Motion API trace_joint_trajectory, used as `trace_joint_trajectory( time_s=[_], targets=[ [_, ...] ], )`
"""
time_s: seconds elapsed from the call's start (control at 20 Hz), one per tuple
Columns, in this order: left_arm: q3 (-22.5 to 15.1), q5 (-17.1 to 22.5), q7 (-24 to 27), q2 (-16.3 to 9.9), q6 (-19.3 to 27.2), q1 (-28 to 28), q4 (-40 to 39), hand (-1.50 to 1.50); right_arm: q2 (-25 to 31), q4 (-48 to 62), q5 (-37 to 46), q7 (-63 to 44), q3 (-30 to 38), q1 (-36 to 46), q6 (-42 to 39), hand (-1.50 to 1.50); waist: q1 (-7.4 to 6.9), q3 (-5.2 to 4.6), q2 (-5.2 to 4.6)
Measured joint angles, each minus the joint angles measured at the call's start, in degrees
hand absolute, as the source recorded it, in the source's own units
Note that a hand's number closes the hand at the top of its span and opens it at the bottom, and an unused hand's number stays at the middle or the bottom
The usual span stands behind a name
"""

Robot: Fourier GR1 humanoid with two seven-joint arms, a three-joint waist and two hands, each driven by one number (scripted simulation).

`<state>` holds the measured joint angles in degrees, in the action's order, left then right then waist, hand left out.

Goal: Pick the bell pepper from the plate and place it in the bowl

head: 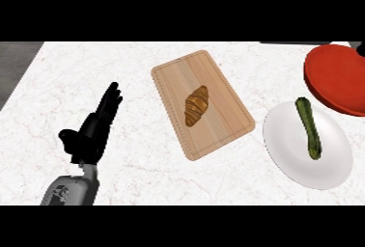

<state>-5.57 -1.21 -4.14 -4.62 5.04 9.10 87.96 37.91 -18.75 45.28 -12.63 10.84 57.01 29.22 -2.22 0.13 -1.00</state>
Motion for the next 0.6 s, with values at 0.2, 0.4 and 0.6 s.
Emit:
trace_joint_trajectory(
  time_s=[0.2,0.4,0.6],
  targets=[
    [0.0,-0.4,-0.1,0.2,0.3,0.3,0.3,0.0,1.1,3.8,-3.6,4.7,3.7,-1.5,-2.5,-1.5,-0.15,0.04,-0.09],
    [-0.1,-0.2,-0.4,0.4,0.0,0.7,0.0,0.0,1.3,6.2,-7.8,9.5,7.4,-2.6,-7.3,-1.5,-0.26,0.11,-0.18],
    [0.1,0.2,-1.0,-0.1,-0.7,0.7,0.6,0.0,1.5,6.8,-11.5,16.7,10.8,-4.2,-10.0,-1.5,-0.47,0.16,-0.24]
  ],
)
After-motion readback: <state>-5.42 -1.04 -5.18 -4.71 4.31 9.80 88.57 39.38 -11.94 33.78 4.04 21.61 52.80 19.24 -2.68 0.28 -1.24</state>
